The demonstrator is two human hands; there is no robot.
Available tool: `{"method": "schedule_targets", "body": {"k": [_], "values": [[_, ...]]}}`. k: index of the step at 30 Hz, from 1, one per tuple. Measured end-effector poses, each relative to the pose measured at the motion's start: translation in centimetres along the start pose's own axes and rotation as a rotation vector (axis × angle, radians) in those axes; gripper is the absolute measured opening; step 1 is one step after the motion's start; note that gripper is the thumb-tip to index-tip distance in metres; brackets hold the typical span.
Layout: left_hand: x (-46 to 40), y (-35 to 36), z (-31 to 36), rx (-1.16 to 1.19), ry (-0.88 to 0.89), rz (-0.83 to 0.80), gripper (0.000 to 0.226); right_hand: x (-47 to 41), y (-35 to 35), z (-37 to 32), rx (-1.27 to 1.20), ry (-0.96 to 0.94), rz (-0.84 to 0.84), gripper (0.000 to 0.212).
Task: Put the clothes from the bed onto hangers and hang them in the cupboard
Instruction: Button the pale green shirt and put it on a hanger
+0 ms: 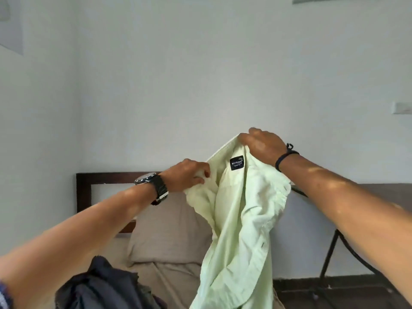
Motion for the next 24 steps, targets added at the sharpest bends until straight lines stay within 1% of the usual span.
{"method": "schedule_targets", "body": {"k": [1, 3, 5, 6, 7, 9, 12, 14, 15, 16, 17, 18, 20, 21, 22, 23, 24], "values": [[-0.5, -0.6, -0.3, -0.042, -0.029, 0.017, 0.025, -0.5, -0.9, 0.4, 0.020, 0.016, 0.029, 0.037], [-1.2, -2.3, -0.9, -0.212, -0.080, 0.061, 0.043, -1.5, -2.2, 0.9, 0.013, 0.066, 0.040, 0.037], [-2.1, -4.8, -1.1, -0.336, -0.112, 0.125, 0.058, -2.4, -3.3, 1.7, -0.046, 0.108, -0.035, 0.037], [-2.5, -6.2, -1.1, -0.374, -0.121, 0.152, 0.061, -2.9, -3.8, 2.1, -0.078, 0.120, -0.101, 0.039], [-2.9, -7.7, -1.1, -0.410, -0.126, 0.174, 0.061, -3.3, -4.6, 2.4, -0.108, 0.135, -0.172, 0.041], [-3.6, -10.8, -1.0, -0.492, -0.132, 0.191, 0.051, -3.9, -6.2, 2.9, -0.162, 0.163, -0.287, 0.043], [-4.3, -16.3, -0.4, -0.674, -0.156, 0.135, 0.039, -5.2, -9.6, 3.3, -0.298, 0.141, -0.422, 0.042], [-4.5, -20.1, 0.4, -0.749, -0.199, 0.102, 0.036, -5.7, -12.1, 3.7, -0.435, 0.137, -0.631, 0.041], [-4.5, -22.1, 0.8, -0.771, -0.218, 0.107, 0.036, -5.9, -13.3, 3.8, -0.459, 0.129, -0.727, 0.039], [-4.6, -23.8, 1.2, -0.782, -0.229, 0.128, 0.035, -6.3, -14.2, 4.0, -0.452, 0.130, -0.758, 0.038], [-4.6, -25.4, 1.7, -0.795, -0.233, 0.161, 0.035, -6.6, -15.3, 3.9, -0.450, 0.140, -0.716, 0.037], [-4.5, -26.6, 2.2, -0.816, -0.240, 0.188, 0.035, -7.2, -16.3, 3.7, -0.440, 0.171, -0.598, 0.035], [-4.5, -28.5, 2.9, -0.840, -0.311, 0.207, 0.037, -8.0, -18.1, 3.0, -0.317, 0.206, -0.228, 0.026], [-4.6, -29.1, 3.1, -0.842, -0.382, 0.189, 0.037, -8.3, -18.6, 2.6, -0.241, 0.216, -0.109, 0.030], [-4.6, -29.7, 3.3, -0.827, -0.462, 0.149, 0.036, -8.4, -18.9, 2.1, -0.188, 0.211, -0.106, 0.039], [-4.5, -30.2, 3.3, -0.757, -0.542, 0.087, 0.035, -8.4, -18.9, 1.8, -0.219, 0.225, -0.210, 0.045], [-4.4, -30.6, 3.1, -0.630, -0.605, 0.004, 0.032, -8.2, -18.7, 1.8, -0.283, 0.257, -0.347, 0.044]]}}
Point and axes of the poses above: each hand's wrist, its own x-axis away from the middle knuckle, its own y-axis out of the palm, z = x × y, the point moved 2 cm from there along -x, towards the middle knuckle, and after that the axes turned 11 degrees about y, right-handed, at the moved point
